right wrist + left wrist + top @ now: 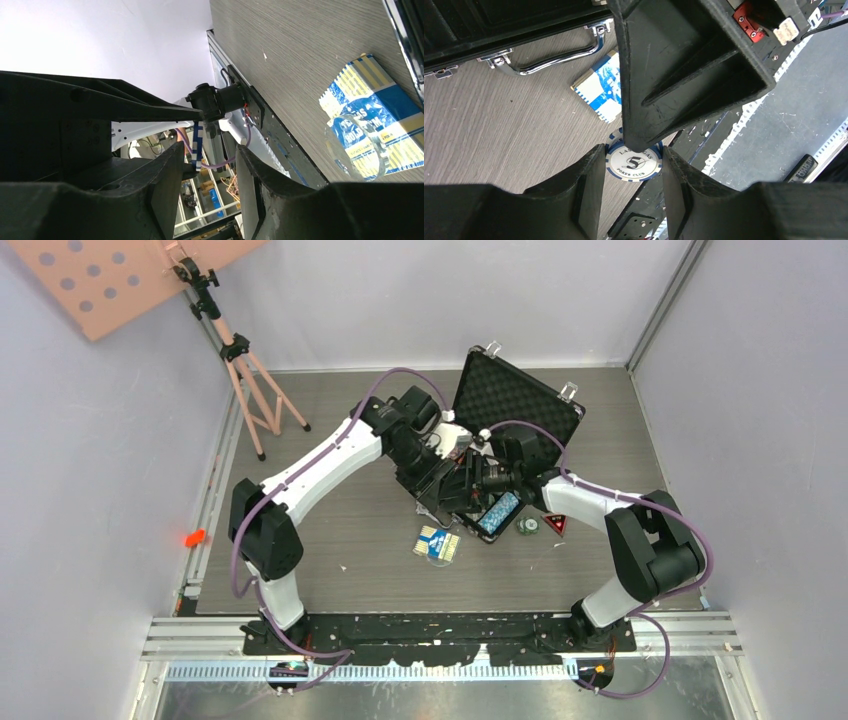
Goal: Pack up texas hold em set
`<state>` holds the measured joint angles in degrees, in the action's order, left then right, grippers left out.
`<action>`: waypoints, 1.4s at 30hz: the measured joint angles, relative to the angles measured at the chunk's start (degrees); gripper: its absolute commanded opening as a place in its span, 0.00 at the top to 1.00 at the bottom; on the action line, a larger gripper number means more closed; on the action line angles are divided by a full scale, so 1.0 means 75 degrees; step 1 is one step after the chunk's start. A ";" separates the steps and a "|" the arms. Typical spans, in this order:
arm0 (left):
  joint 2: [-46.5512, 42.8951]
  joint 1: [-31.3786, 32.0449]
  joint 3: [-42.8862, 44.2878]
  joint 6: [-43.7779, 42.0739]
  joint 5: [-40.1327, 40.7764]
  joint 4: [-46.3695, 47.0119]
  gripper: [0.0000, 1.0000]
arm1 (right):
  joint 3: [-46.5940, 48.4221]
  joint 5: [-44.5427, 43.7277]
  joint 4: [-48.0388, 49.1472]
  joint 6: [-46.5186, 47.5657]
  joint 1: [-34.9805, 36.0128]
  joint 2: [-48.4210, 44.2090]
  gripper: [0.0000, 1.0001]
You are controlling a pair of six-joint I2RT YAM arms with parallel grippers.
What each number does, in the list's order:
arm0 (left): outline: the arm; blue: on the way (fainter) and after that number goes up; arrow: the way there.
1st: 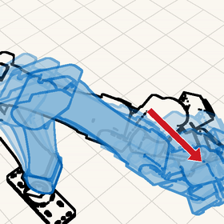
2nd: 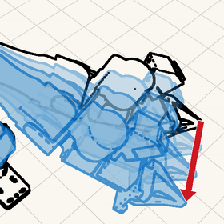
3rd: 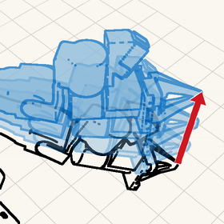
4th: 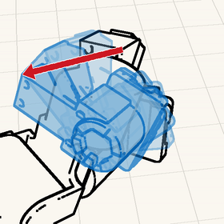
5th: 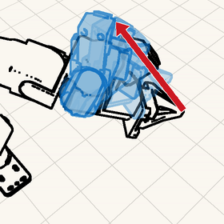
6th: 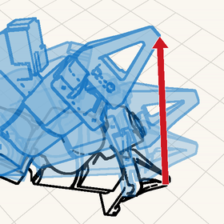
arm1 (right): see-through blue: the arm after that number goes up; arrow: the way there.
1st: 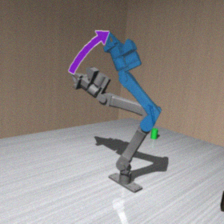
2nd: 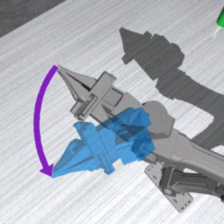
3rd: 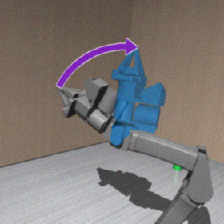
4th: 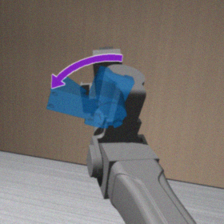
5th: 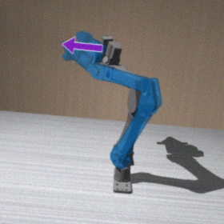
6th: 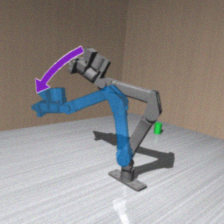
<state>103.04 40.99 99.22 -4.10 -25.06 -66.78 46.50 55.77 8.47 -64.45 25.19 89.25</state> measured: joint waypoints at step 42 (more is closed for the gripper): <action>-0.2276 -0.0160 -0.2229 0.0842 0.0697 0.1853 0.00 | 0.2279 -0.3923 -0.5421 0.4389 0.0169 -0.0542 0.99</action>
<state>85.97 39.79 82.50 2.22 -19.84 -52.88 63.59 26.35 -32.18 -31.53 26.46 85.19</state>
